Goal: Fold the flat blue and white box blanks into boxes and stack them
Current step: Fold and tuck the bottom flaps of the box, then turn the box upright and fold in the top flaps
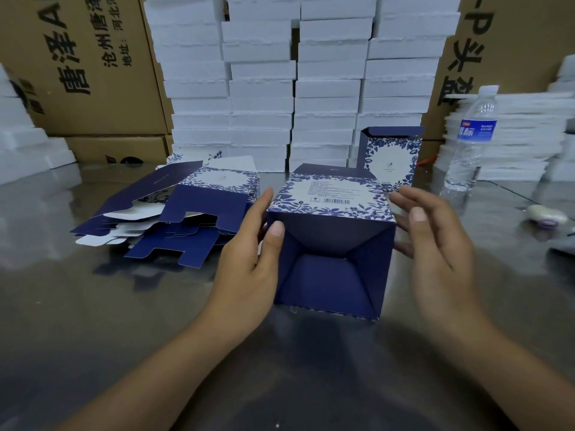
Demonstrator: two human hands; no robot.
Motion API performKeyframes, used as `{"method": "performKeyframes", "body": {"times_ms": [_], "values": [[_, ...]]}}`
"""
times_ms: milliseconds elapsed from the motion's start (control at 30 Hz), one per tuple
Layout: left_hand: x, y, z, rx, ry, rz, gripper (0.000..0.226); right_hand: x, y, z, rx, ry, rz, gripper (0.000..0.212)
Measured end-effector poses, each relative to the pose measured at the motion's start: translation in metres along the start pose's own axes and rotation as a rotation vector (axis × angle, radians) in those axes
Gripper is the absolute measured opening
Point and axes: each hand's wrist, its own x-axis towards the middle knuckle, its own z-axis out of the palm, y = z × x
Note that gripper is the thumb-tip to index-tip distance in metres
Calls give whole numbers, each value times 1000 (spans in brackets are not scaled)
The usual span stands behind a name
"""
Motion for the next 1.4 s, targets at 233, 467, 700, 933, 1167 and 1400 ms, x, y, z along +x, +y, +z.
{"method": "performKeyframes", "body": {"times_ms": [233, 467, 700, 933, 1167, 1400], "values": [[10, -10, -2, -132, 55, -175, 52, -1, 19, -1, -170, -193, 475, 85], [12, -7, -7, -262, 137, -306, 42, -1, 6, 1, -37, -216, 531, 76], [14, -8, -5, -471, 146, -529, 36, 7, 3, -4, 437, -78, 678, 74], [14, -10, -5, -639, 45, -752, 34, 8, -5, -5, 571, -186, 658, 29], [15, -8, -8, -719, 46, -793, 31, 7, -15, -8, 533, -301, 574, 28], [19, 2, -7, -465, 282, -498, 10, 11, -18, -8, 532, -178, 370, 44]]}}
